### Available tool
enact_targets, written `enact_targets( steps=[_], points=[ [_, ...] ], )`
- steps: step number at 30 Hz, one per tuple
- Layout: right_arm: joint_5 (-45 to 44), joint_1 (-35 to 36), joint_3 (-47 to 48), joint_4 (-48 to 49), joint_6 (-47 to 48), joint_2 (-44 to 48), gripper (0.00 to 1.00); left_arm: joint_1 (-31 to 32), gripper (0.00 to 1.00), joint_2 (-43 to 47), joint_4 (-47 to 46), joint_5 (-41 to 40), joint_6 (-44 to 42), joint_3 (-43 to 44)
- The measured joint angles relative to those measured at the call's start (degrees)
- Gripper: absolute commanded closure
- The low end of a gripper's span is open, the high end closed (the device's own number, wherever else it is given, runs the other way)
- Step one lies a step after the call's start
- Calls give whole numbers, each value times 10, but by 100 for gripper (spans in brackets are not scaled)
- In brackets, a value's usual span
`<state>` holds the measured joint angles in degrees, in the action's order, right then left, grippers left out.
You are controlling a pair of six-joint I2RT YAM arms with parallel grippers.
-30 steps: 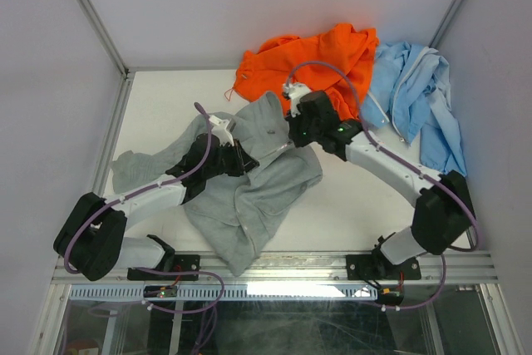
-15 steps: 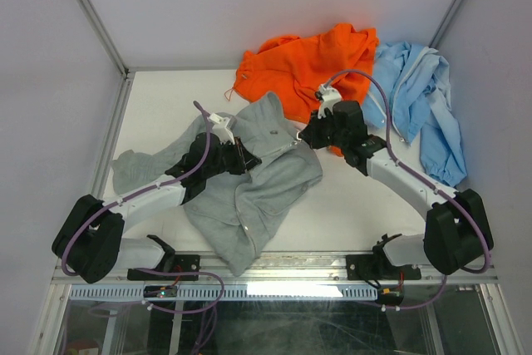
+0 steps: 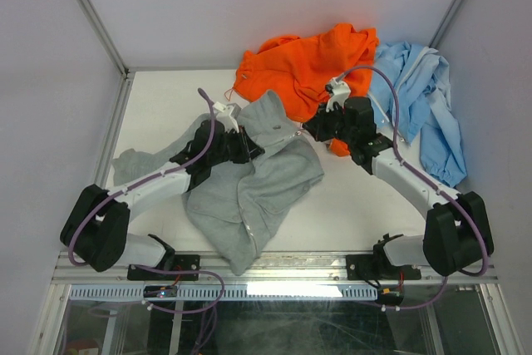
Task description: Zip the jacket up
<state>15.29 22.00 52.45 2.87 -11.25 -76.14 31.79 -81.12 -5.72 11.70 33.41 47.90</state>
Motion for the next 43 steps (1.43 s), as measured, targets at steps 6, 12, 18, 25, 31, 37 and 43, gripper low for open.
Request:
enact_targets(
  steps=[6,12,18,25,31,37,43],
  points=[
    [-31,-30,36,7,10,33,48,-19,44,-30,39,-21,-13,108],
    [-75,-43,14,-30,11,163,24,-26,17,74,105,-78,-31,112],
    [-143,-43,1,-119,16,328,1,-26,2,291,183,-149,-57,96],
    [-254,-43,-36,-219,27,504,0,-27,1,528,245,-228,-110,47],
    [-316,-43,-113,-256,28,622,0,-27,1,637,258,-313,-135,-24],
    [-344,-43,-151,-278,27,680,1,-57,1,664,268,-342,-146,-88],
    [-354,-43,-151,-280,28,685,0,-114,1,644,271,-312,-147,-90]
  ],
)
